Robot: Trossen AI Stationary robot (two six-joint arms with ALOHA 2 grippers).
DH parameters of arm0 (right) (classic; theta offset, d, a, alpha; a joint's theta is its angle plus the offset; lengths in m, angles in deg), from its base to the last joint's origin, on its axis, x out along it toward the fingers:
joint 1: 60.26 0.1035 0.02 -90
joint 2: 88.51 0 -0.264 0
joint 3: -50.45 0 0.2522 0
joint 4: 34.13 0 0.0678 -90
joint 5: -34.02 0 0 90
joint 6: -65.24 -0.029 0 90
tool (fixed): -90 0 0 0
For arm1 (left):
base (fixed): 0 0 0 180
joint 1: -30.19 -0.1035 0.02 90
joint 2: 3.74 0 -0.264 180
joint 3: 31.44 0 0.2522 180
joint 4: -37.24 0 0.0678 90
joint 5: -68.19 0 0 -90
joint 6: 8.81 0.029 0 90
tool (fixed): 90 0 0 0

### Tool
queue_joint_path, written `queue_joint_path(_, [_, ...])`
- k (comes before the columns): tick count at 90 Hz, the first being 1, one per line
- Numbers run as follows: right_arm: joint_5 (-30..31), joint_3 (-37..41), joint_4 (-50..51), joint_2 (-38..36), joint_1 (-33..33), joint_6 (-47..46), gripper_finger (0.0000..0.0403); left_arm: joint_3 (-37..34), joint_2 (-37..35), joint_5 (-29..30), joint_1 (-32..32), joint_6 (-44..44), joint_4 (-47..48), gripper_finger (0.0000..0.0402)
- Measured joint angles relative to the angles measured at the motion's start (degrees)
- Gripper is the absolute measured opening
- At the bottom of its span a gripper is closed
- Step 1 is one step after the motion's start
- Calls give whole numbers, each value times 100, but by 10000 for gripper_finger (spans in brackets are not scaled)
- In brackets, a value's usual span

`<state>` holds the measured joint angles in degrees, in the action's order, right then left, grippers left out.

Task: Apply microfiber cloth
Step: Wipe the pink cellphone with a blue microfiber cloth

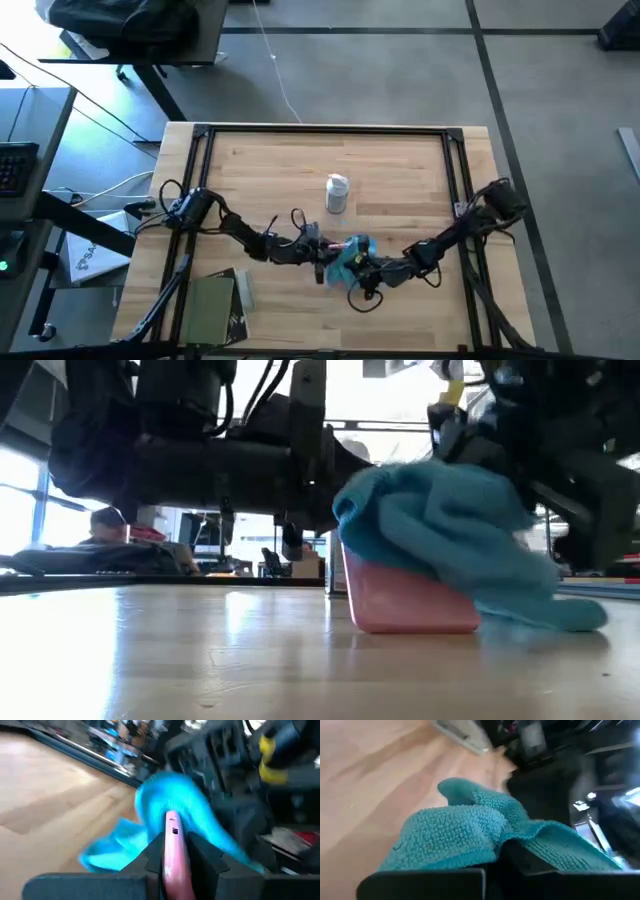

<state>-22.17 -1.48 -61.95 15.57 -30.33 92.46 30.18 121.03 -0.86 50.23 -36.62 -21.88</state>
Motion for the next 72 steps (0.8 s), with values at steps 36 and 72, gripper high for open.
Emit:
queue_joint_path(36, [-687,352,-1115,418,155,-1181,0,-5,17,-480,-166,-130,-64,42])
queue_joint_path(72, [-205,358,-2020,1005,502,-1720,0,-7,17,-656,-198,-32,-341,41])
